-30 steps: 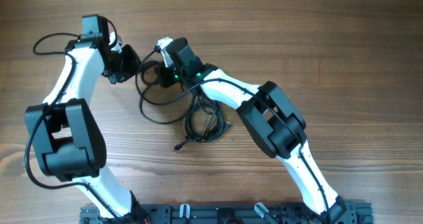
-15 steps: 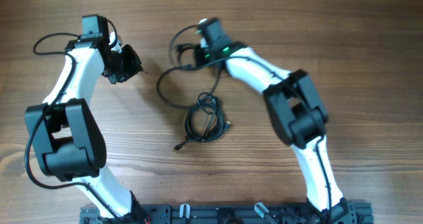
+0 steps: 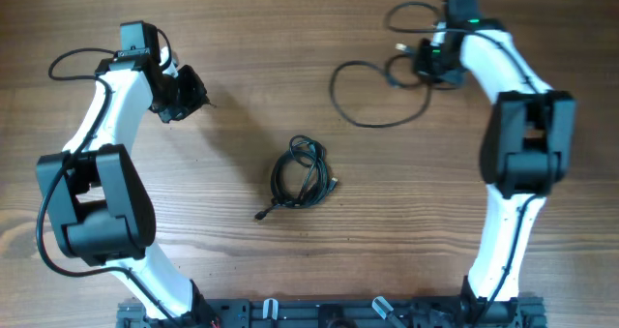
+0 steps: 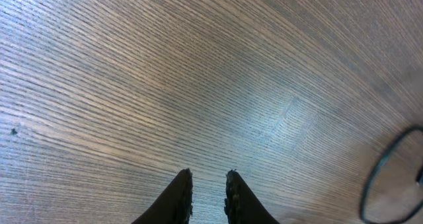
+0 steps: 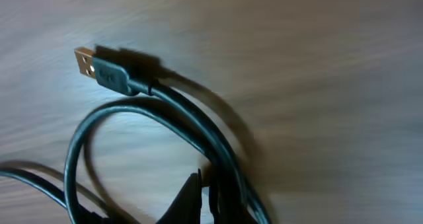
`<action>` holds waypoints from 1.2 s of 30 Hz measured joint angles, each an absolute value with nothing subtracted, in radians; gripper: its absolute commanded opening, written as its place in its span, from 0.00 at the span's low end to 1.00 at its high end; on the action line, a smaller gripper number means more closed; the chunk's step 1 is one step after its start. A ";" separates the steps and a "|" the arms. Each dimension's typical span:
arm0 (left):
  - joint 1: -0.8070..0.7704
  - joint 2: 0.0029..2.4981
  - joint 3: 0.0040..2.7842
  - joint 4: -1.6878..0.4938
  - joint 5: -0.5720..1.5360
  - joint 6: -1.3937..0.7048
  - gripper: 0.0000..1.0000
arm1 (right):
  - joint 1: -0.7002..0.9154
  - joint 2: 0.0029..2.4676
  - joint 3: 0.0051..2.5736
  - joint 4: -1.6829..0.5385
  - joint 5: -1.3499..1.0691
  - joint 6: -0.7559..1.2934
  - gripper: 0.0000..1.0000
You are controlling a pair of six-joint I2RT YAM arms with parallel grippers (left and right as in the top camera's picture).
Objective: Untangle cables
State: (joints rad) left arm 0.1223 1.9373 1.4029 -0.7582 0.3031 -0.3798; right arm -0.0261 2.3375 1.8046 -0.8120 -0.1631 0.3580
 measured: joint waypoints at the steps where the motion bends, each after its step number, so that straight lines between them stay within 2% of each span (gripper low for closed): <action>1: 0.122 1.937 1.403 -0.758 0.303 -0.380 0.20 | -0.057 2.335 1.805 -0.842 -0.157 0.349 0.10; 8: 0.122 1.937 1.403 -0.758 0.303 -0.380 0.22 | -0.254 2.324 1.806 -0.980 -0.097 0.249 0.11; 12: 0.122 1.937 1.403 -0.758 0.303 -0.380 0.23 | -0.366 2.322 1.806 -1.000 -0.073 0.229 0.20; 16: 0.122 1.937 1.403 -0.758 0.303 -0.380 0.24 | -0.487 2.320 1.806 -1.010 -0.032 0.221 0.22; 19: 0.122 1.937 1.403 -0.758 0.303 -0.380 0.24 | -0.540 2.320 1.806 -1.006 -0.012 0.220 0.31; 21: 0.122 1.937 1.403 -0.755 0.303 -0.380 0.24 | -0.566 2.320 1.806 -0.994 0.001 0.217 0.42; 22: 0.122 1.937 1.403 -0.755 0.303 -0.380 0.24 | -0.572 2.320 1.806 -0.989 0.007 0.215 0.52; 25: 0.122 1.937 1.403 -0.755 0.303 -0.380 0.24 | -0.581 2.326 1.826 -1.014 0.028 0.203 0.62; 28: 0.122 1.937 1.403 -0.755 0.303 -0.380 0.24 | -0.590 2.369 1.914 -1.130 0.034 0.181 0.75; 31: 0.122 1.937 1.403 -0.755 0.303 -0.380 0.24 | -0.578 2.400 2.001 -1.227 0.038 0.171 0.79; 36: 0.122 1.937 1.403 -0.755 0.303 -0.380 0.25 | -0.484 2.401 2.071 -1.248 -0.042 0.170 0.80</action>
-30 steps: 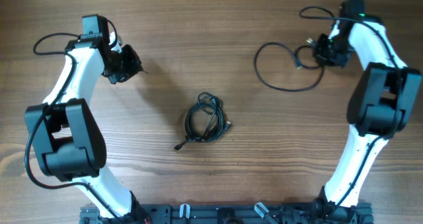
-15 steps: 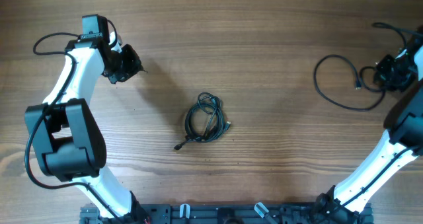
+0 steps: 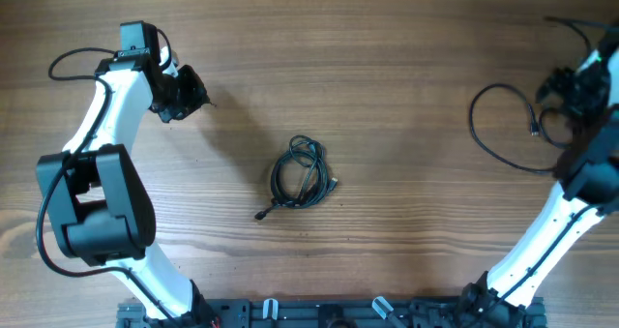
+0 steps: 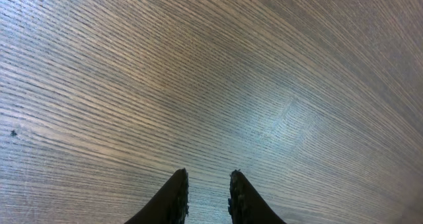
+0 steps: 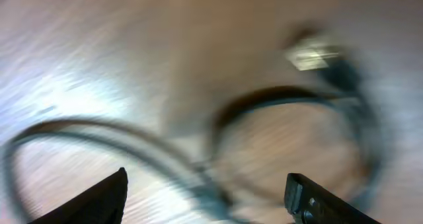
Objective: Untangle cables
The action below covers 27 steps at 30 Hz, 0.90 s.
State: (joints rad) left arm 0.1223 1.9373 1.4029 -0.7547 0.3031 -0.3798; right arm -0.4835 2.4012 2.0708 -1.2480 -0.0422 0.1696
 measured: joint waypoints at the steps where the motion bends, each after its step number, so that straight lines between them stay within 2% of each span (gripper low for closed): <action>1: 0.122 1.937 1.403 -0.755 0.303 -0.380 0.25 | -0.462 2.401 2.071 -1.251 -0.060 0.169 0.81; 7: 0.122 1.937 1.403 -0.755 0.303 -0.380 0.27 | -0.245 2.401 2.071 -1.253 -0.112 0.168 0.92; 9: 0.122 1.937 1.403 -0.755 0.303 -0.382 0.28 | -0.173 2.401 2.071 -1.253 -0.117 0.170 0.92; 10: 0.122 1.937 1.403 -0.755 0.303 -0.384 0.28 | -0.146 2.401 2.070 -1.253 -0.117 0.178 0.90; 15: 0.122 1.937 1.403 -0.755 0.303 -0.391 0.29 | -0.027 2.401 2.023 -1.204 -0.102 0.228 0.59; 17: 0.122 1.937 1.403 -0.755 0.303 -0.392 0.29 | 0.001 2.401 1.987 -1.180 -0.077 0.239 0.53; 27: 0.122 1.937 1.403 -0.755 0.303 -0.395 0.30 | -0.039 2.312 1.802 -1.099 0.052 0.249 0.54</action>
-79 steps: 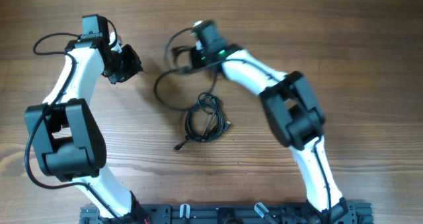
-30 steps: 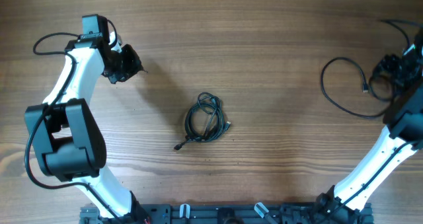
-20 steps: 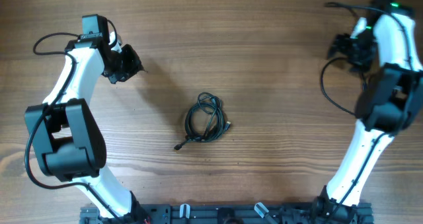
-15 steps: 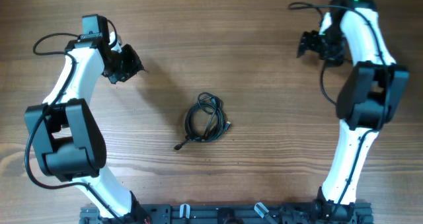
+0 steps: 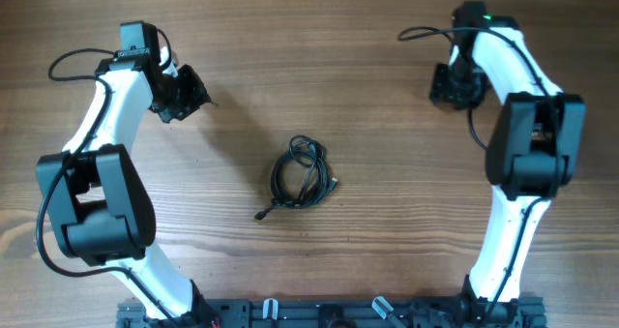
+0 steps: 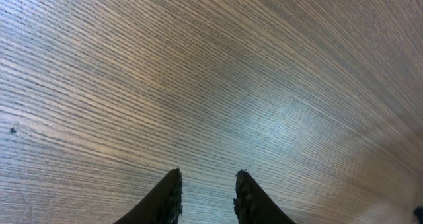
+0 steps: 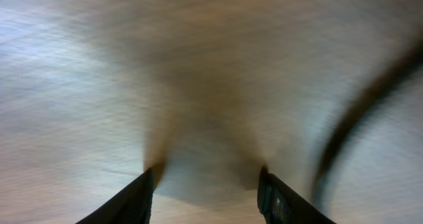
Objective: Untangle cables
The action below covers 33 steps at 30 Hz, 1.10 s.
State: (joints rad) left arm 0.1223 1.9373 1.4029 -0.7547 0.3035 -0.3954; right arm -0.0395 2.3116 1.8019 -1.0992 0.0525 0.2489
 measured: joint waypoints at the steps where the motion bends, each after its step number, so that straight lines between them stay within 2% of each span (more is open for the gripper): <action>1: 0.122 1.937 1.403 -0.754 0.303 -0.395 0.30 | -0.079 2.299 1.780 -1.100 0.058 0.249 0.54; 5: 0.122 1.937 1.403 -0.755 0.303 -0.395 0.30 | -0.212 2.280 1.745 -1.074 0.065 0.249 0.54; 11: 0.122 1.937 1.403 -0.754 0.303 -0.395 0.31 | -0.384 2.276 1.736 -1.042 0.014 0.244 0.72; 12: 0.122 1.937 1.403 -0.755 0.303 -0.395 0.29 | -0.398 2.276 1.736 -1.037 0.008 0.241 0.76; 13: 0.122 1.937 1.403 -0.755 0.303 -0.395 0.22 | -0.409 2.275 1.736 -1.034 -0.007 0.233 0.77; 16: 0.122 1.937 1.403 -0.754 0.303 -0.399 0.17 | -0.413 2.271 1.734 -1.031 -0.045 0.199 0.80; 19: 0.122 1.937 1.403 -0.755 0.303 -0.402 0.04 | -0.424 2.268 1.734 -1.034 -0.097 0.172 0.82; 22: 0.122 1.937 1.403 -0.755 0.316 -0.402 0.04 | -0.412 2.266 1.734 -1.035 -0.187 0.155 0.86; 24: 0.119 1.937 1.403 -0.752 0.324 -0.402 0.04 | -0.374 2.266 1.735 -1.047 -0.250 0.152 1.00; 29: 0.079 1.937 1.402 -0.748 0.331 -0.402 0.06 | -0.221 2.265 1.736 -1.065 -0.336 0.156 1.00; 33: 0.053 1.937 1.402 -0.748 0.331 -0.402 0.09 | -0.121 2.265 1.732 -0.990 -0.378 0.266 1.00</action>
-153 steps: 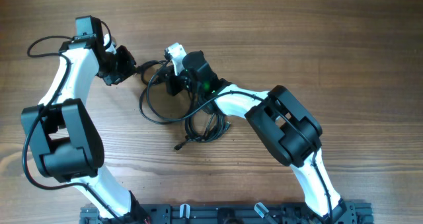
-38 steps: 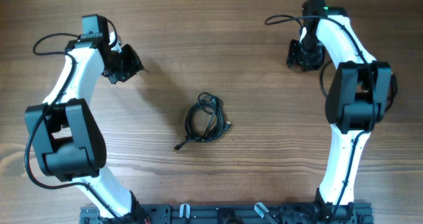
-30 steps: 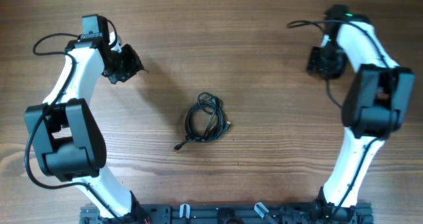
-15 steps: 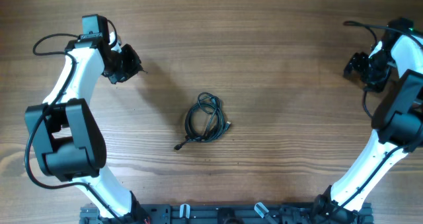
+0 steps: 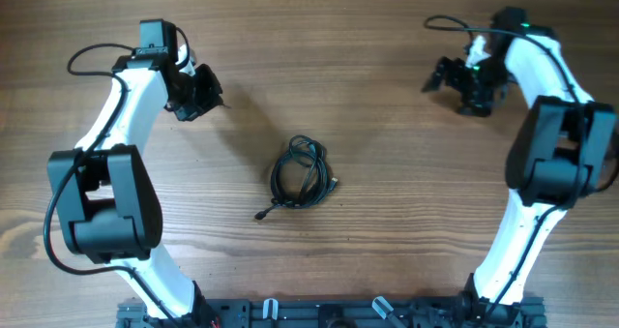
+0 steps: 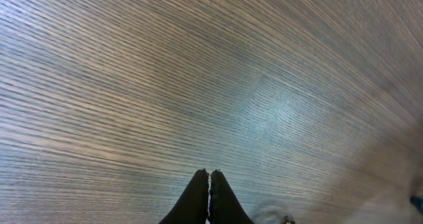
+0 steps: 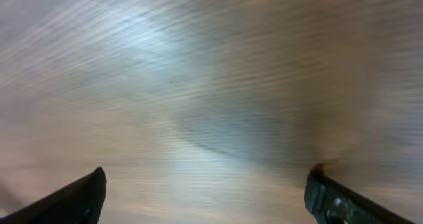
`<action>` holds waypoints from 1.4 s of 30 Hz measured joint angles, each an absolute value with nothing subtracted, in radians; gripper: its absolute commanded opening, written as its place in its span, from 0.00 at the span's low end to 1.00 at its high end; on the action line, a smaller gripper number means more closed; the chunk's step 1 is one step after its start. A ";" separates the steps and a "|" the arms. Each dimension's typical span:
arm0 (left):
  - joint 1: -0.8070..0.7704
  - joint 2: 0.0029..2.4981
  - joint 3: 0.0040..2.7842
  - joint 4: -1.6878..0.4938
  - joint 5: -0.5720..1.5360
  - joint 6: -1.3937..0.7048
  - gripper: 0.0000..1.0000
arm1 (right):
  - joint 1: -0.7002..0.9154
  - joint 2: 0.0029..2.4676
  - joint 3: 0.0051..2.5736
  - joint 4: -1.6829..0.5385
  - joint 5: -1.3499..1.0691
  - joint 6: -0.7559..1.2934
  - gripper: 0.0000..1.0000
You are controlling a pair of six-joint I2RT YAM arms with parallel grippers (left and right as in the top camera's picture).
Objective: Untangle cables
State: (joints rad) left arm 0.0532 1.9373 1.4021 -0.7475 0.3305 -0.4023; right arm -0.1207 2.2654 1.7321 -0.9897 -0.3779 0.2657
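Note:
One black cable (image 5: 300, 173) lies coiled in a loose bundle at the middle of the wooden table (image 5: 319, 47), its plug ends pointing to the front left and right. No second cable shows in any view. My left gripper (image 5: 205, 96) hovers at the back left, well away from the bundle. In the left wrist view this gripper (image 6: 209, 174) is shut, its tips touching with nothing between them. My right gripper (image 5: 455, 88) is at the back right. Seen from its wrist, the right gripper (image 7: 208, 194) stands wide open over bare, blurred wood.
Thin black wiring loops off each arm, near the left arm (image 5: 92, 55) and the right arm (image 5: 443, 22). A black rail (image 5: 319, 313) runs along the front edge. The two white arms flank the bundle on either side.
My left gripper has shut and shifted a little to the right. The right gripper has turned and shifted slightly right, and its jaws stand wider apart. The coiled bundle has not moved.
First my right gripper was shut on a loose black cable at the back right, the left jaws narrowly apart. Then the right arm was at the far right edge, open, the cable lying there. It came back without it; that cable is now out of view.

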 measured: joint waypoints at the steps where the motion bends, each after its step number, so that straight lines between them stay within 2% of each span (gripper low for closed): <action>1: 0.053 1.937 1.402 -0.747 0.331 -0.402 0.09 | -0.105 2.265 1.730 -0.948 -0.386 0.304 1.00; 5: 0.053 1.937 1.402 -0.748 0.330 -0.402 0.12 | -0.045 2.274 1.718 -0.676 -0.426 0.452 1.00; 10: 0.053 1.937 1.401 -0.760 0.313 -0.402 0.13 | -0.022 2.317 1.700 -0.331 -0.435 0.507 1.00; 15: 0.053 1.937 1.401 -0.762 0.311 -0.402 0.15 | -0.022 2.349 1.689 -0.149 -0.430 0.524 1.00; 30: 0.053 1.937 1.401 -0.759 0.311 -0.402 0.17 | -0.022 2.351 1.687 -0.140 -0.428 0.527 1.00; 32: 0.053 1.937 1.401 -0.759 0.311 -0.402 0.22 | -0.022 2.351 1.687 -0.140 -0.428 0.527 1.00; 34: 0.053 1.937 1.401 -0.759 0.311 -0.403 0.22 | -0.022 2.351 1.687 -0.140 -0.428 0.527 1.00; 36: 0.053 1.937 1.401 -0.759 0.311 -0.402 0.30 | -0.022 2.351 1.687 -0.140 -0.428 0.527 1.00; 39: 0.053 1.937 1.401 -0.759 0.311 -0.403 0.37 | -0.022 2.351 1.687 -0.140 -0.428 0.527 1.00; 42: 0.053 1.937 1.401 -0.759 0.310 -0.402 0.39 | -0.022 2.351 1.687 -0.140 -0.426 0.527 1.00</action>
